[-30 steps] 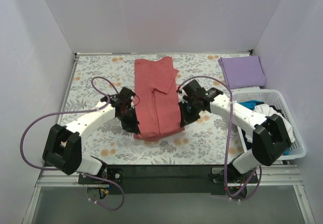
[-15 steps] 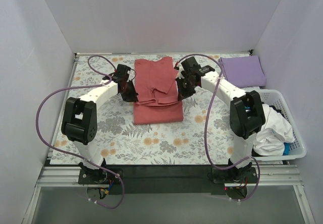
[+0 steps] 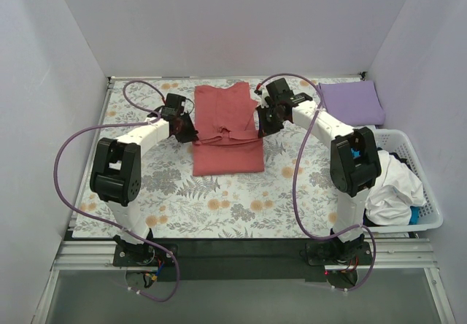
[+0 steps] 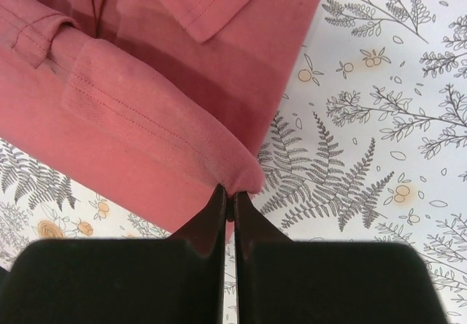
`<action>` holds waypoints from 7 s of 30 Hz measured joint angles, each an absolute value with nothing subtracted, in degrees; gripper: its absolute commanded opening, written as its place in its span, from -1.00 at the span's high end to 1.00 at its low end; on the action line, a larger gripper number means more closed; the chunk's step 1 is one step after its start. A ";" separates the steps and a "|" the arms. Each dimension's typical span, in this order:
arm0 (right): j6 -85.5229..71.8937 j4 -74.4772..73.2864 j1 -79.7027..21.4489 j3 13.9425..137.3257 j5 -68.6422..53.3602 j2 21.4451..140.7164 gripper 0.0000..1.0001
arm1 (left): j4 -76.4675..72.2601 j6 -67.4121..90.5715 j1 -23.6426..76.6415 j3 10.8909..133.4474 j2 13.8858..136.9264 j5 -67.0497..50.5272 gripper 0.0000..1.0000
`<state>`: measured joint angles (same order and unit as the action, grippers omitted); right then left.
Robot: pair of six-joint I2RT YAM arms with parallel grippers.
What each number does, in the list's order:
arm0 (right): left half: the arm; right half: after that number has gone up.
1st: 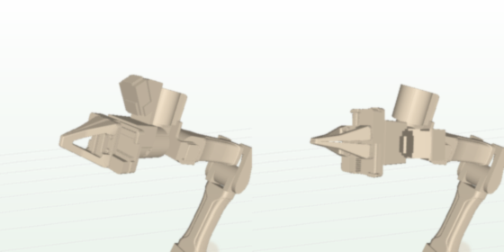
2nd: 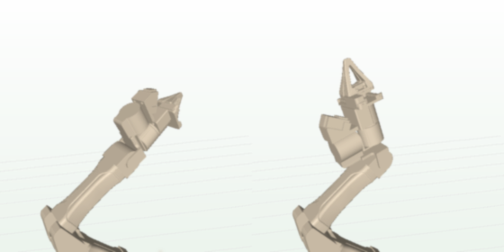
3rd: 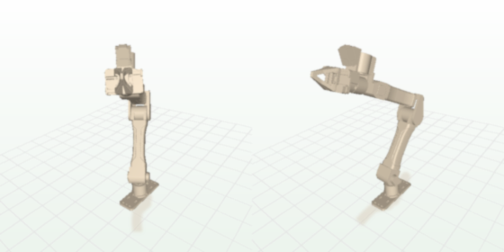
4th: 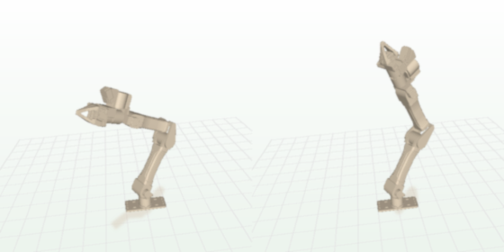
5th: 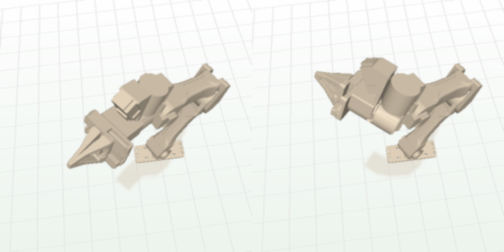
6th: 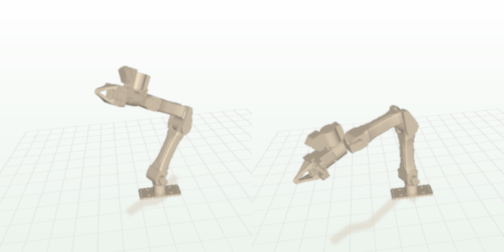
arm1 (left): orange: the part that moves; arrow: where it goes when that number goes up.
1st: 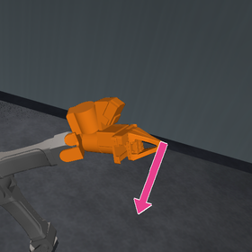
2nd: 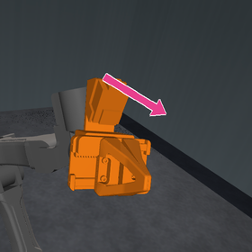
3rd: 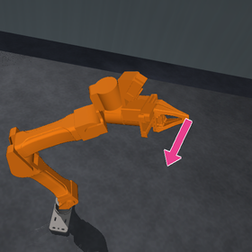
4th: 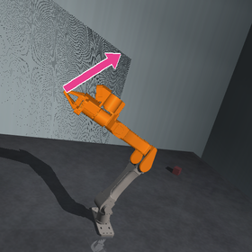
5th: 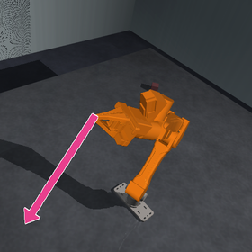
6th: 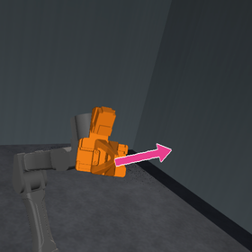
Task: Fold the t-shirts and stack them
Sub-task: Fold the tshirt
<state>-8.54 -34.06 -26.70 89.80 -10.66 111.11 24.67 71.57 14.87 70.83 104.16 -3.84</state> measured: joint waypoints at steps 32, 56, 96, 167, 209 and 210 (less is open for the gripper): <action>-8.84 -22.46 -25.96 87.46 -8.91 116.71 0.11 | 16.25 71.57 13.78 69.23 109.08 -3.25 0.11; -14.94 -3.81 -35.73 77.01 -12.56 114.06 0.72 | 11.46 84.64 30.17 54.54 99.66 6.33 0.92; -10.26 0.14 -30.13 74.70 -13.93 103.92 0.38 | 18.13 82.83 26.41 57.32 94.89 4.99 0.70; -25.34 19.92 -21.50 49.45 -51.81 110.30 0.24 | 12.49 82.46 19.88 43.13 87.02 -12.64 0.59; -25.87 17.45 -36.64 54.19 -35.70 99.98 -0.06 | 28.64 82.24 20.40 40.25 74.08 -2.35 -0.49; -24.18 14.52 -36.67 54.22 -32.56 97.41 -0.11 | 28.91 82.15 20.69 40.80 75.35 -2.35 -0.50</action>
